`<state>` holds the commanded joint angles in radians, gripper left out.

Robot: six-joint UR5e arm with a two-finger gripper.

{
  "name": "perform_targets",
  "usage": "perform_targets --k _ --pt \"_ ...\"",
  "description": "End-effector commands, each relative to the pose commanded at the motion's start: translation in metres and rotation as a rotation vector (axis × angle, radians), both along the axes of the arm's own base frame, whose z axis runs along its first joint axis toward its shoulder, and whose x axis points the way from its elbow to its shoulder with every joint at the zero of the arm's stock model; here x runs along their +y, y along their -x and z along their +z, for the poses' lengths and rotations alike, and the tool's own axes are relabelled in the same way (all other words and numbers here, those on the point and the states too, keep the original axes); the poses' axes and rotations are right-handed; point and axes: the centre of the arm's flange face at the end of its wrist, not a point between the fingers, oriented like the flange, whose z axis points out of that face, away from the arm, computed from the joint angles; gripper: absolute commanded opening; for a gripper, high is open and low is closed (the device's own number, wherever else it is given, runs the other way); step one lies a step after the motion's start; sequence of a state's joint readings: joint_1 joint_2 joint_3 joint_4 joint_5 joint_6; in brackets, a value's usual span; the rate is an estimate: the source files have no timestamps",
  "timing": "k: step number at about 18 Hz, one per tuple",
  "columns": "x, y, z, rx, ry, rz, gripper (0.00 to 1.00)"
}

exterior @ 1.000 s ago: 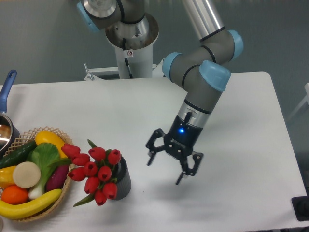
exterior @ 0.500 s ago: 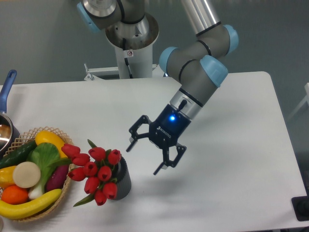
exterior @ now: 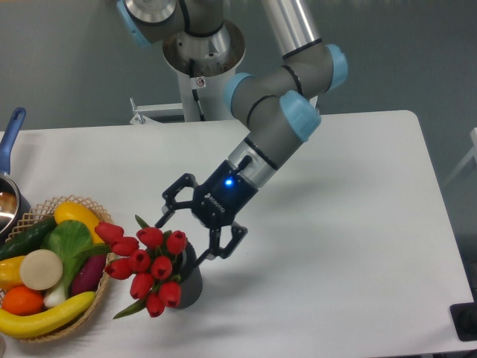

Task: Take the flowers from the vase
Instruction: 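Move the open gripper toward the red tulip stems above the vase, then close the gripper around the tulip stems at the vase rim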

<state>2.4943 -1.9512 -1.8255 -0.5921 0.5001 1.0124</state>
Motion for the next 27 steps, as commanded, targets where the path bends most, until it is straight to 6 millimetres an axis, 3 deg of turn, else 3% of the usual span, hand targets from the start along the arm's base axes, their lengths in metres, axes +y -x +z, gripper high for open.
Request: perform_targets --k 5,6,8,11,13,15,22,27 --pt "0.010 0.003 -0.002 0.006 -0.002 -0.011 1.00" --pt "0.014 0.002 -0.002 0.009 -0.001 -0.015 0.94" --pt "0.016 0.002 -0.003 0.007 0.001 -0.016 0.75" --pt "0.018 0.000 -0.004 0.009 0.002 -0.022 0.32" --pt "0.018 0.000 -0.006 0.010 0.005 -0.022 0.09" --pt "0.018 0.001 -0.004 0.013 0.003 -0.022 0.00" --pt "0.016 0.002 0.006 0.022 -0.005 -0.014 0.00" --pt "0.014 0.004 0.029 0.052 -0.032 -0.009 0.00"
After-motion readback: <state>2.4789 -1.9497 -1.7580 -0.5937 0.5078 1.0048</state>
